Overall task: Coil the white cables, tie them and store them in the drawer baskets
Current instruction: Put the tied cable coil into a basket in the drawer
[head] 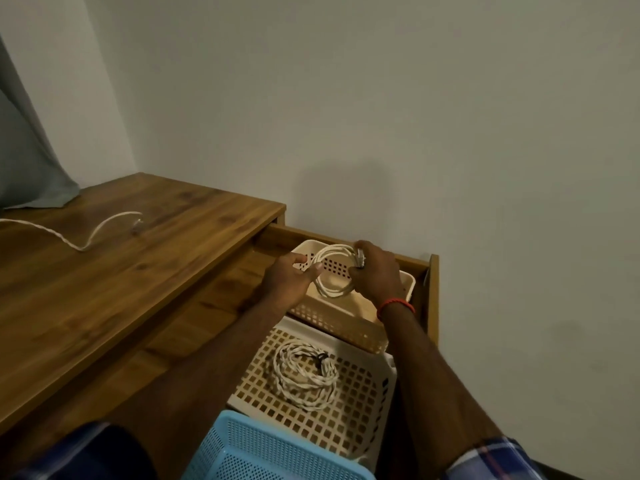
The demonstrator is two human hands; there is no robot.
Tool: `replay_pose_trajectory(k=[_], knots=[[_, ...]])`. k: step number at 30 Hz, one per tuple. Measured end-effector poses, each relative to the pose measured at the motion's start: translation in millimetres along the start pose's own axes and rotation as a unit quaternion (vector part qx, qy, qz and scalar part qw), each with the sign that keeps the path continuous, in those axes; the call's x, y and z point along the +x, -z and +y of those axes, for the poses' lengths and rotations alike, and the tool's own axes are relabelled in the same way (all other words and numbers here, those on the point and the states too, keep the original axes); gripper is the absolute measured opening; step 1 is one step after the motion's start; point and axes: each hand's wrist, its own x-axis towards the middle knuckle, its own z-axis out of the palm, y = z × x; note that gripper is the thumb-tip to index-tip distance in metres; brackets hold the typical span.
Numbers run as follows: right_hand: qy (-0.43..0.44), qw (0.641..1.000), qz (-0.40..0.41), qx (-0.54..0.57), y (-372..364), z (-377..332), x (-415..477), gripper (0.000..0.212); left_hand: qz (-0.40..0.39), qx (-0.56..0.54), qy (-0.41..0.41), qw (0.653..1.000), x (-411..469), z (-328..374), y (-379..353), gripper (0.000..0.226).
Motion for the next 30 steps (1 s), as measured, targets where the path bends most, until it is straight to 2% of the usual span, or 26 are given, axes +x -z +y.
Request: replay_pose_trajectory(k=[3, 15, 19, 23, 30], knots=[[-0.025, 0.997, -0.041, -0.055, -2.7, 8.6, 2.0, 0.044, -0.009, 0.002, -0.008, 1.0, -0.8, -4.6, -0.5, 0.048], [-0.061, 0.982, -0.122, -0.129, -19.0, 18.4, 5.8, 0.042, -0.009, 0.003, -0.041, 0.999, -6.2, -15.8, 12.6, 0.039], [-0.068, 0.979, -0.115, -0.151, -20.7, 20.6, 2.6, 0.037, -0.013, 0.013, -0.049, 0.999, -8.7, -16.1, 16.5, 0.04], [-0.052, 0.974, -0.073, -0.208, -17.3, 17.1, -2.4, 0.033, -0.023, 0.033, -0.074, 0.996, -11.8, -13.7, 23.3, 0.04], [-0.016, 0.982, -0.074, -0.171, -13.4, 5.7, -2.8, 0.034, -0.01, 0.048, -0.086, 0.995, -28.6, -13.4, 52.5, 0.042]])
